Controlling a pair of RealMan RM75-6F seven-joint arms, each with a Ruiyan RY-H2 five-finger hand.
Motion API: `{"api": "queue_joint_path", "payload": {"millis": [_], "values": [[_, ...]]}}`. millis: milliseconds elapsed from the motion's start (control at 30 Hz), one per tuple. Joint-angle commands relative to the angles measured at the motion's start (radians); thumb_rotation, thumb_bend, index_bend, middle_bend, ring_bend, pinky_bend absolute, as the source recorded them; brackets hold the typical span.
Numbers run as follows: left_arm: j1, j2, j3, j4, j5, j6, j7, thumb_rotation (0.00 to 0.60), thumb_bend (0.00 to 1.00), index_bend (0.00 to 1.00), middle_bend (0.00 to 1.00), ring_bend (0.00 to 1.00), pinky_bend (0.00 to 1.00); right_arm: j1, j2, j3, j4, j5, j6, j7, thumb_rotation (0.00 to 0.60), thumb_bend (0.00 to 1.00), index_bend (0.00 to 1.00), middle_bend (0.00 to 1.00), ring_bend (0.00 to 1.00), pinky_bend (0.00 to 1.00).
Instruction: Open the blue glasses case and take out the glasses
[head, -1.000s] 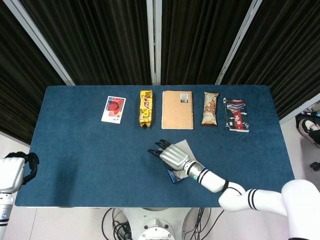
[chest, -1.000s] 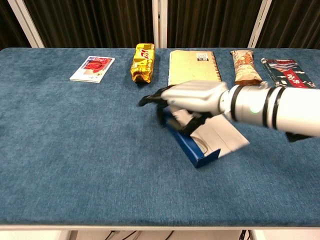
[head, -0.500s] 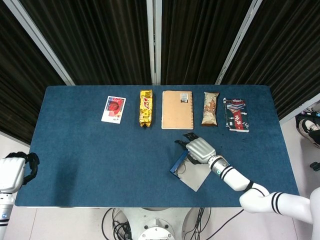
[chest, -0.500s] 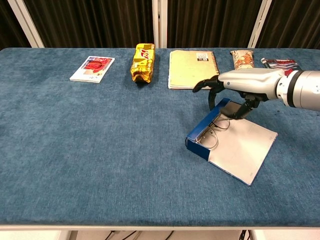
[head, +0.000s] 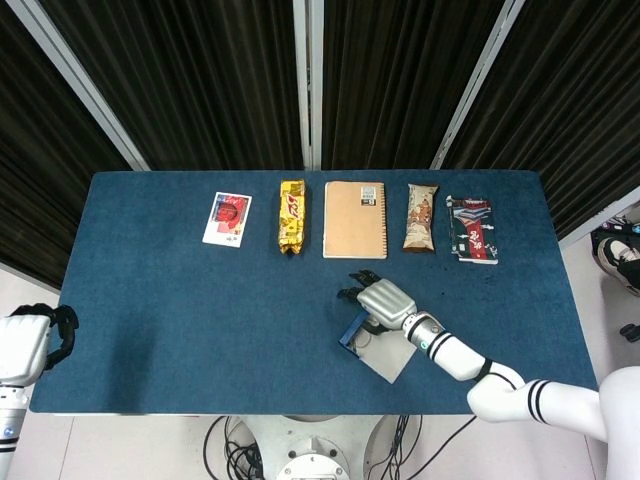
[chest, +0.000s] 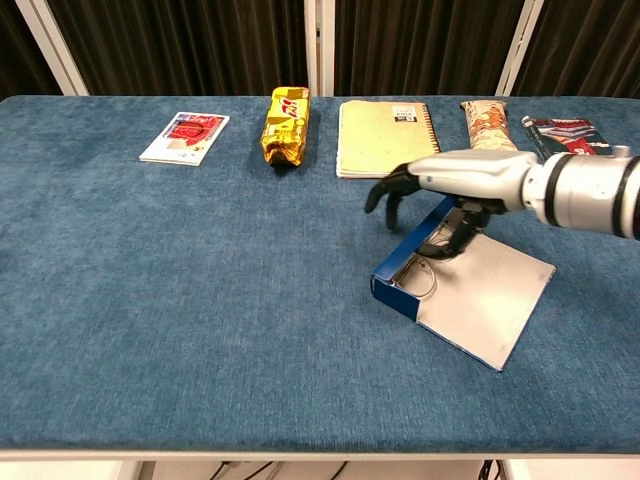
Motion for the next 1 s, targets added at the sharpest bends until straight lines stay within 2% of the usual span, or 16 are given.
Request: {"api": "queue_joint_path", "payload": {"millis": [33,233,400,500,700,833,1000], "values": [[0.0,0.0,0.0,0.0,0.0,0.0,-0.001,0.6,0.58,0.66,0.64,0.45,0.44,0.017,-0.029,0.021,0.016,0.016,-0.008,-0.001,0.6,0.34,0.21,0.3,0.0,0.0],[0.0,0.001,0.0,0.001,0.0,-0.001,-0.006,0.6,0.58,0.66,0.64,0.45,0.44,0.061,-0.109,0.075,0.072,0.102,-0.037,-0.038,0.6,0.37,0.22,0.31,0.0,0.0],[-0.001,0.002,0.0,0.002,0.0,-0.003,-0.012,0.6,0.58,0.66,0.64,0.45,0.44,0.098,-0.166,0.119,0.142,0.236,-0.059,-0.122,0.6,0.39,0.23,0.32,0.0,0.0],[-0.001,0.003,0.0,0.003,0.001,-0.003,-0.016,0.6,0.58,0.66,0.64,0.45,0.44,0.098,-0.144,0.117,0.123,0.304,-0.069,-0.157,0.6,0.39,0.23,0.33,0.0,0.0],[-0.001,0.003,0.001,0.002,0.003,-0.003,-0.012,0.6,0.58,0.66,0.64,0.45,0.44,0.057,-0.037,0.073,-0.017,0.383,-0.045,-0.207,0.6,0.37,0.21,0.32,0.0,0.0],[-0.001,0.002,0.001,0.001,0.002,-0.002,-0.007,0.6,0.58,0.66,0.64,0.45,0.44,0.042,0.017,0.054,-0.092,0.406,-0.032,-0.219,0.6,0.36,0.18,0.32,0.0,0.0],[-0.001,0.002,0.0,-0.001,0.0,-0.002,-0.003,0.6,0.58,0.66,0.64,0.45,0.44,0.047,0.041,0.054,-0.124,0.422,-0.035,-0.213,0.6,0.36,0.17,0.32,0.0,0.0]]}}
